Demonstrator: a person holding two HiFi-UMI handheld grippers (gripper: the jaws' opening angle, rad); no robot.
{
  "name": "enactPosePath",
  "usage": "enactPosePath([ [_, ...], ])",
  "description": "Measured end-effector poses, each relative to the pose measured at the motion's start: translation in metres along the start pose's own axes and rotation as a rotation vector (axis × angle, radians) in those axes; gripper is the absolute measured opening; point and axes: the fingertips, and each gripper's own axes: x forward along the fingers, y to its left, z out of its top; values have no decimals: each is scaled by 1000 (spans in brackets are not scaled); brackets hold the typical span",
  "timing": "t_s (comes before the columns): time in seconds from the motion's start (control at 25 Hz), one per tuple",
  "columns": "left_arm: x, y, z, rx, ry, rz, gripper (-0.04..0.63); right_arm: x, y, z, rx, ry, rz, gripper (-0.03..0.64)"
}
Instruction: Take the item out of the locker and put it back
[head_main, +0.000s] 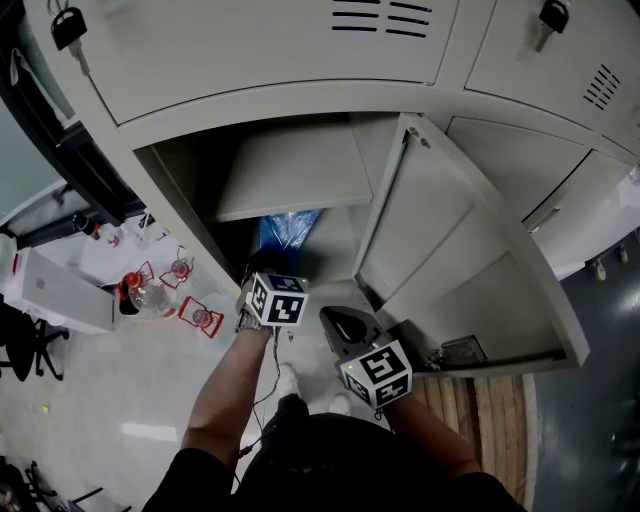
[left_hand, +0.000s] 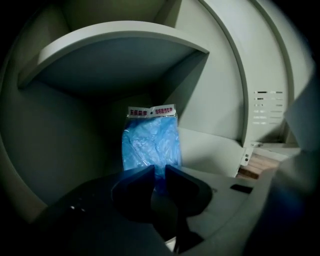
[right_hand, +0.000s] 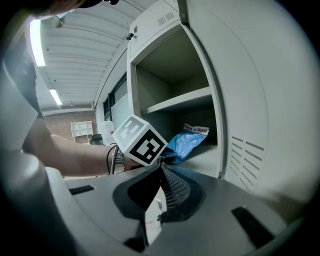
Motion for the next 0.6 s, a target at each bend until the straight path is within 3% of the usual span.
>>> enactPosePath([
  [0.32,-16,-5,-2,-51,-9,-18,38,-5,4,1,8,-17,19,2],
  [0.6,-48,-8,0,-106,-67,0,32,-12,8,-3,-4,-31,45,2],
])
